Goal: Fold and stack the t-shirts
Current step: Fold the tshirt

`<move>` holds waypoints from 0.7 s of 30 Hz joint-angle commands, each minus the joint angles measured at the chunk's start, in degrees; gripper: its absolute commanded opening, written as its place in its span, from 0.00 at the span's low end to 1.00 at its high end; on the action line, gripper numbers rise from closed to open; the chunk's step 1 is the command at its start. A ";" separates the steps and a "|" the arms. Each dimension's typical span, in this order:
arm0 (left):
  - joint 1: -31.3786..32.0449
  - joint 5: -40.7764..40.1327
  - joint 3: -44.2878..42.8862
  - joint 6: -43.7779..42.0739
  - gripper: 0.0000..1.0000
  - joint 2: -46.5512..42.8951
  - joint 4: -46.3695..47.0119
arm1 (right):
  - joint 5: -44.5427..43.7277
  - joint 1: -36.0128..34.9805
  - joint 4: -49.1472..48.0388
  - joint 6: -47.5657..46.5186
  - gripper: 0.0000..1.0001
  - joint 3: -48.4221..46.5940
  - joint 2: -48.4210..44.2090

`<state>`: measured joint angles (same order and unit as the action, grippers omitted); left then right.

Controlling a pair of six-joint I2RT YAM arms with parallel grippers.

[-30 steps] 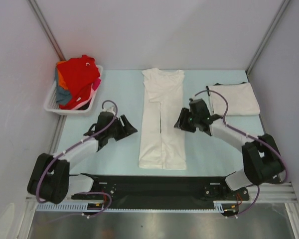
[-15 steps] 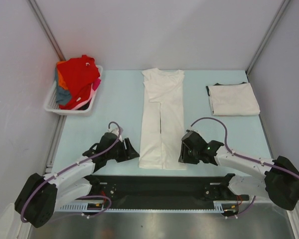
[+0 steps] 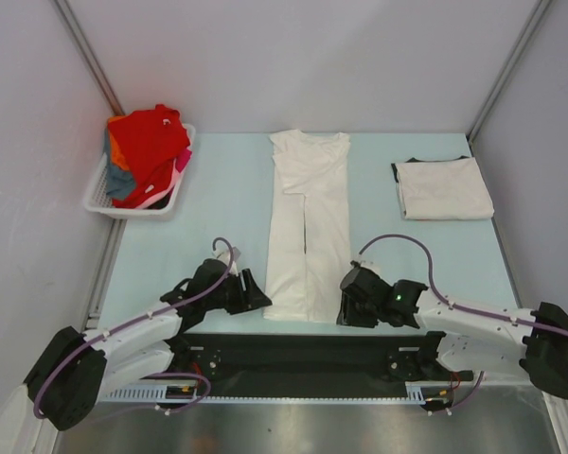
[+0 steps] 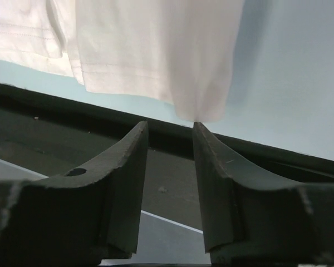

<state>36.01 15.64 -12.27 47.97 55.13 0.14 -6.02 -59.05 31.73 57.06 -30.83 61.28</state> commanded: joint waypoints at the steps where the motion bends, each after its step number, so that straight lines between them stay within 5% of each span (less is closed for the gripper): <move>1: 0.82 -0.78 2.43 0.73 0.60 -0.47 -2.25 | -3.91 0.77 4.31 1.39 0.44 -1.51 -4.23; 6: 1.43 -0.61 1.99 0.81 0.53 1.29 -1.99 | -3.91 6.39 7.56 -1.42 0.48 -1.16 -6.52; 12: 1.96 -0.44 2.52 1.34 0.34 2.61 -0.50 | 3.20 15.09 3.53 -6.95 0.41 2.61 -7.22; 21: 2.75 0.62 3.48 2.40 0.27 4.28 2.32 | 13.22 17.74 -3.42 -8.54 0.40 7.27 -5.11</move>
<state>38.02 15.94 -10.50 50.19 58.08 3.68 2.85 -41.65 32.32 49.87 -24.29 55.96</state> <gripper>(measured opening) 0.278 0.399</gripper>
